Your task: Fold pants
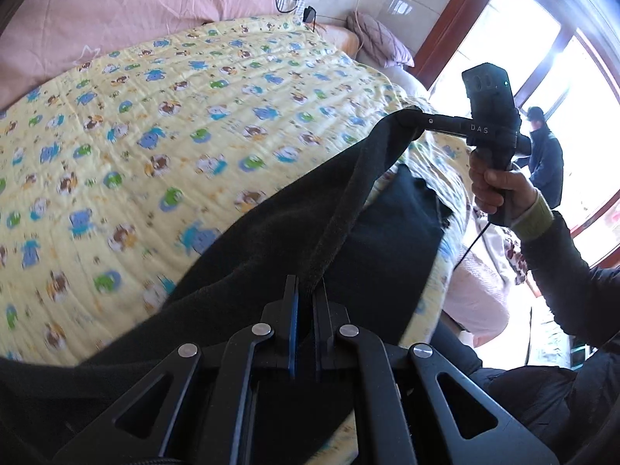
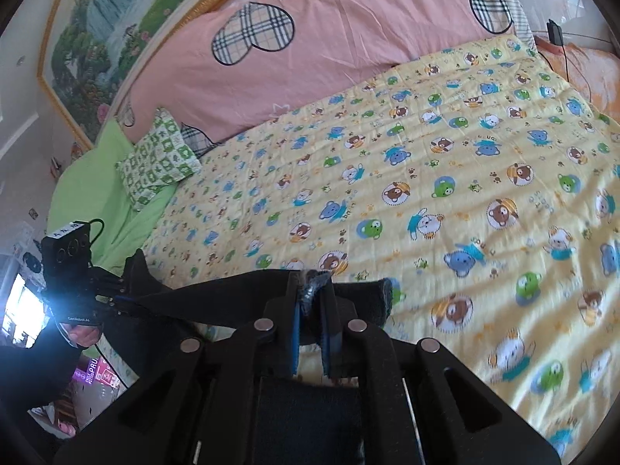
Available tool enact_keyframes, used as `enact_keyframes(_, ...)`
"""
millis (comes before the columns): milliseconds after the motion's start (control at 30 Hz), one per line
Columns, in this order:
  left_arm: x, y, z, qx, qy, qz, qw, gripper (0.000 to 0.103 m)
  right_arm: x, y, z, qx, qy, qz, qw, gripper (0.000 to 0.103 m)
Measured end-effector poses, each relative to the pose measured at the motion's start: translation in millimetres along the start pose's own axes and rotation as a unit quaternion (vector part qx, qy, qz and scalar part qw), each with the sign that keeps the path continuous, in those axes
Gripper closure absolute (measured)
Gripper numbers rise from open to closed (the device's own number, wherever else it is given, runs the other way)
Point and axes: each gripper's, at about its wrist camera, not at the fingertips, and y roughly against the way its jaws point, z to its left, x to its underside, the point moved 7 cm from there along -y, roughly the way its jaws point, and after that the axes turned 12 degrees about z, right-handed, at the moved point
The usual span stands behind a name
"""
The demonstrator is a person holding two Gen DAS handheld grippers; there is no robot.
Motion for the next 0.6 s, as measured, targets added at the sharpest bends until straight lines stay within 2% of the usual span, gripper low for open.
enact_keyframes(100, 12, -2, -14, 0.003, -0.002, -0.003, 1.0000, 0.099, 16, 12, 3, -0.015, 0.015, -0.013, 1.000, 0.094)
enact_keyframes(300, 33, -7, -37, 0.001, -0.007, -0.008, 0.9999, 0.099, 46, 18, 4, -0.018, 0.042, -0.012, 0.999, 0.094)
enact_keyframes(433, 41, -10, -46, 0.006, -0.010, -0.009, 0.9999, 0.099, 64, 23, 5, -0.011, 0.060, -0.005, 0.998, 0.094)
enact_keyframes(600, 51, -22, -55, 0.016, -0.017, -0.003, 0.9997, 0.099, 82, 23, 3, 0.017, 0.078, 0.019, 0.997, 0.094)
